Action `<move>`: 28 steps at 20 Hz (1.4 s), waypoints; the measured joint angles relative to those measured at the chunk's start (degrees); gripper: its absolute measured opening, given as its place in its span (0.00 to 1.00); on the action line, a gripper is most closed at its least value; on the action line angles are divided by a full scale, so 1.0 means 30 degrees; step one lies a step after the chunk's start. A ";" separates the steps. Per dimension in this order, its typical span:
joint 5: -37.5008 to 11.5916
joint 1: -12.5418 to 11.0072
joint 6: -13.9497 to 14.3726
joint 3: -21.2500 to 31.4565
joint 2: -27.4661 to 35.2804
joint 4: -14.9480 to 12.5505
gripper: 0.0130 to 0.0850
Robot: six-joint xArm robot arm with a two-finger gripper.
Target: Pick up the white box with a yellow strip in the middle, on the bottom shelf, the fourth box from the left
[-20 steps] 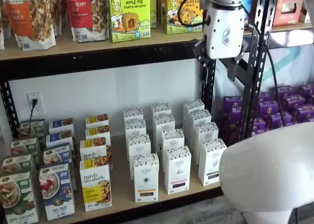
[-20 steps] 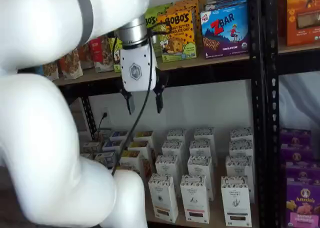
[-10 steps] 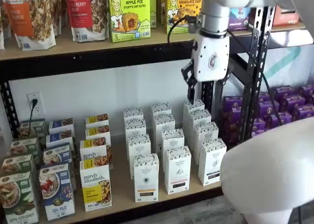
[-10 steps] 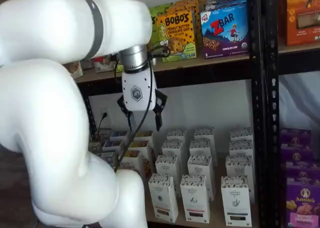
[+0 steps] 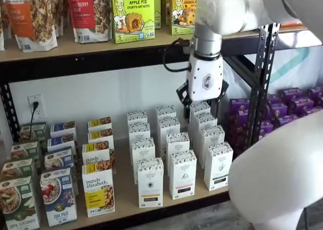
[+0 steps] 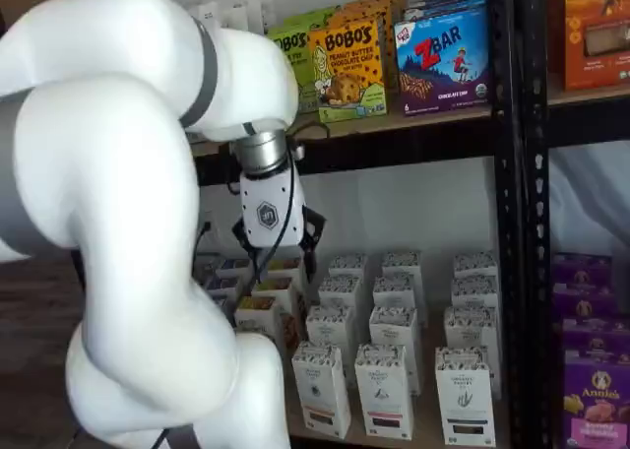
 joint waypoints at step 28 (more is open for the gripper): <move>-1.1487 0.0413 0.0095 -0.0246 1.0587 0.0156 1.00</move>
